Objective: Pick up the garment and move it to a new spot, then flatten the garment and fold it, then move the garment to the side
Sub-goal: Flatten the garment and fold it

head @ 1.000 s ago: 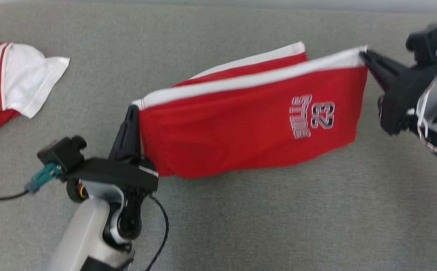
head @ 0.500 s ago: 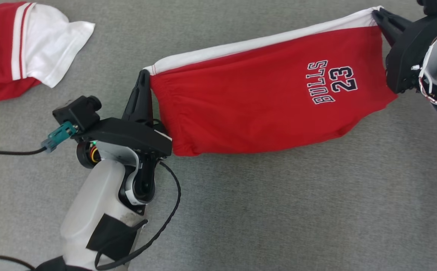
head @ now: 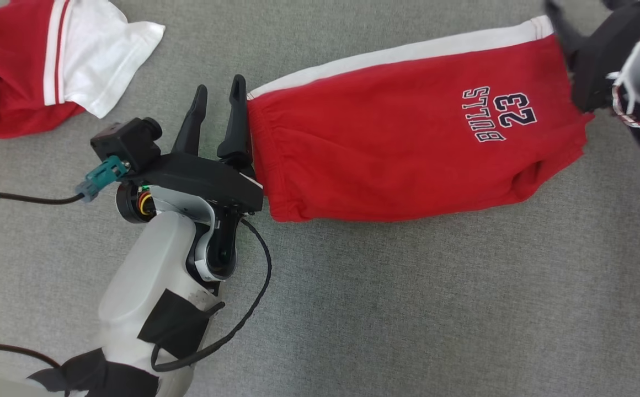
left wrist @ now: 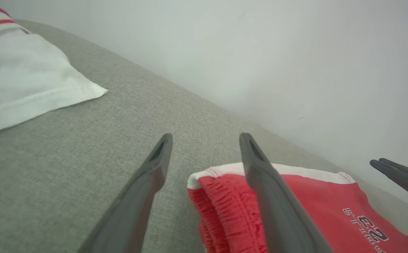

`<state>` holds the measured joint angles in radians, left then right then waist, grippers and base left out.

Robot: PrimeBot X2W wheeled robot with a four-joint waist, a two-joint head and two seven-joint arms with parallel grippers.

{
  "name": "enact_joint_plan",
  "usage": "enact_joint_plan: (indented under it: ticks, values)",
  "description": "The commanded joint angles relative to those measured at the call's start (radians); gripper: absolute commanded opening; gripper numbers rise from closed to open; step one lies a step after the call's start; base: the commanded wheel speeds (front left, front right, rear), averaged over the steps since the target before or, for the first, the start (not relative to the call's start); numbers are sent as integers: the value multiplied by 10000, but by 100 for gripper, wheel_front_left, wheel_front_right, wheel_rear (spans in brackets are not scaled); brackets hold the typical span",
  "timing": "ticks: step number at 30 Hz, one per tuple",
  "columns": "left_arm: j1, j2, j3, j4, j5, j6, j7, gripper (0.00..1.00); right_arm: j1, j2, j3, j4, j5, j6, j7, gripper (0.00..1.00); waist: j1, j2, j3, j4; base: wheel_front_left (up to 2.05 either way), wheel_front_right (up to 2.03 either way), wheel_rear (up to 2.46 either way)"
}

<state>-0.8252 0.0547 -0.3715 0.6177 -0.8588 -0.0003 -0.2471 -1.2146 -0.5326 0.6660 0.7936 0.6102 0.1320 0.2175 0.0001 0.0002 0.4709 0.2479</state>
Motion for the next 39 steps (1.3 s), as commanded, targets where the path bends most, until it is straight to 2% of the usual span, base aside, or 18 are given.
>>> enact_joint_plan:
  ticks: [1,4,8,10,17,23,31,35,39]
  values:
    - [76,146,1,-83,381,-75,-136,100,-90,248,-11,232,56,-21,42,100,-1,-2,-205,-36,0,0,0]
    - [362,409,14,-375,921,-52,-175,100,-98,340,24,292,151,-21,4,100,-1,-2,-386,-92,0,0,0]
    - [1491,905,569,-2063,2712,199,-178,100,119,390,-69,520,540,-21,294,100,-1,-2,-789,-156,0,0,0]
    - [2378,911,945,-2987,3325,209,-180,100,406,432,-73,656,807,-21,793,100,-1,-2,-1049,-175,0,0,0]
    - [5073,886,1582,-5001,4822,-481,-184,100,1217,379,-587,1340,1459,-21,1893,100,-1,-2,-1720,-21,0,0,0]
    - [6204,543,1734,-5568,5212,-954,-185,100,1548,533,-1018,2007,1491,-21,2388,100,-1,-2,-1710,317,0,0,0]
    - [6619,35,1527,-5563,5052,-1171,-186,100,1207,764,-1507,3204,908,-21,2820,100,-1,-2,-1428,824,0,0,0]
    - [6612,-25,1268,-5457,4958,-1214,-188,100,1068,1118,-1631,4060,474,-19,2946,100,-1,-2,-1396,981,0,0,0]
    - [6653,-46,1187,-5380,4863,-1263,-186,100,1187,1656,-1659,4668,214,7,3532,100,-1,-2,-1426,1064,0,0,0]
